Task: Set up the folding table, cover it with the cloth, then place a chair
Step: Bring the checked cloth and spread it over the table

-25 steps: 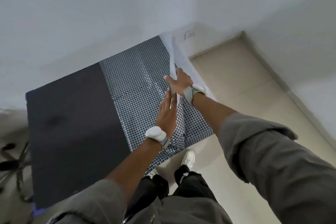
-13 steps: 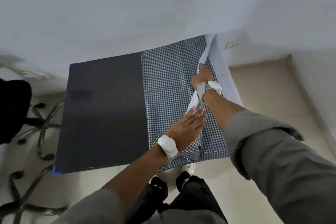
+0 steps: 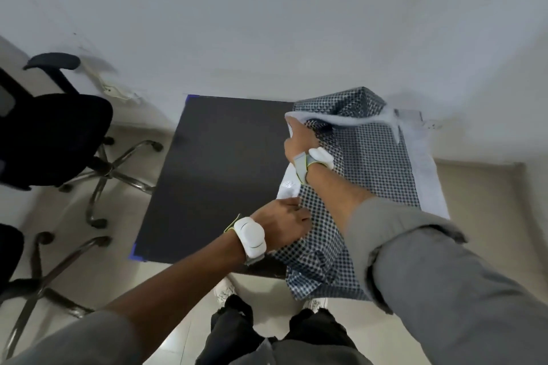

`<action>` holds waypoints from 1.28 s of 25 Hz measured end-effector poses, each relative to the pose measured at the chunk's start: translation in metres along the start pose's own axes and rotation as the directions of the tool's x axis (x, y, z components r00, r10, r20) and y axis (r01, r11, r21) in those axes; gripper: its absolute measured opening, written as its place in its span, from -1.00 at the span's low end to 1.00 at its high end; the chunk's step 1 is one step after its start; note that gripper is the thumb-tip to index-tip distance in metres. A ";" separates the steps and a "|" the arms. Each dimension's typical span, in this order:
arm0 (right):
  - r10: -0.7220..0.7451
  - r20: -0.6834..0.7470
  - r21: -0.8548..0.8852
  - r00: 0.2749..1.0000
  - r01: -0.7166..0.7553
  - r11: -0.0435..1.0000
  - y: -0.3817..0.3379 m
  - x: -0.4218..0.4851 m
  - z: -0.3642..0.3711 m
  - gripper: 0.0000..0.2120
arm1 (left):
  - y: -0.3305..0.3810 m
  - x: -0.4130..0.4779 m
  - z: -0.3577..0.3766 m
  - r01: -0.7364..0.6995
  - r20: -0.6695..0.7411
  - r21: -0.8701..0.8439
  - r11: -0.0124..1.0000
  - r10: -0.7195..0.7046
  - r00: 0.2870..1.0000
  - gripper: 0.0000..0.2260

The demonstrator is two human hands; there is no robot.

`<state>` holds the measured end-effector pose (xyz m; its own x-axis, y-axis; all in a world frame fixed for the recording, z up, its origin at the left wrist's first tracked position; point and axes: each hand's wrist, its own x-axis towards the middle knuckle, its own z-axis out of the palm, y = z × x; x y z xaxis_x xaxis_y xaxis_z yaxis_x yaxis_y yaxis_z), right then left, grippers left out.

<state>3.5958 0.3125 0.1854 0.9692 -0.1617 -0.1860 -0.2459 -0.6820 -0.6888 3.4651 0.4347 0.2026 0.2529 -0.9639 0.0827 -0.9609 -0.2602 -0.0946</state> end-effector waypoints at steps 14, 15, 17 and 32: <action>-0.202 0.541 -0.147 0.817 0.328 0.933 -0.164 -0.012 0.222 -0.45 | -0.096 -0.258 0.061 0.518 0.577 -0.097 0.850 -0.376 0.725 -0.76; -0.211 0.563 -0.144 0.799 0.346 0.927 -0.165 -0.014 0.226 -0.48 | -0.097 -0.264 0.070 0.543 0.606 -0.100 0.834 -0.382 0.698 -0.76; -0.258 0.559 -0.141 0.788 0.397 0.907 -0.162 -0.014 0.228 -0.56 | -0.099 -0.270 0.086 0.598 0.615 -0.111 0.794 -0.418 0.668 -0.76; -0.198 0.040 -0.482 0.979 0.193 0.855 0.001 0.058 0.097 -0.73 | -0.155 -0.181 0.138 0.935 0.678 -0.107 0.338 -0.663 0.317 -0.19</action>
<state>3.6508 0.3717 0.1063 0.9973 0.0056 -0.0738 -0.0158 -0.9577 -0.2872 3.5834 0.6419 0.0655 0.7941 -0.1710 -0.5832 -0.1006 -0.9834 0.1513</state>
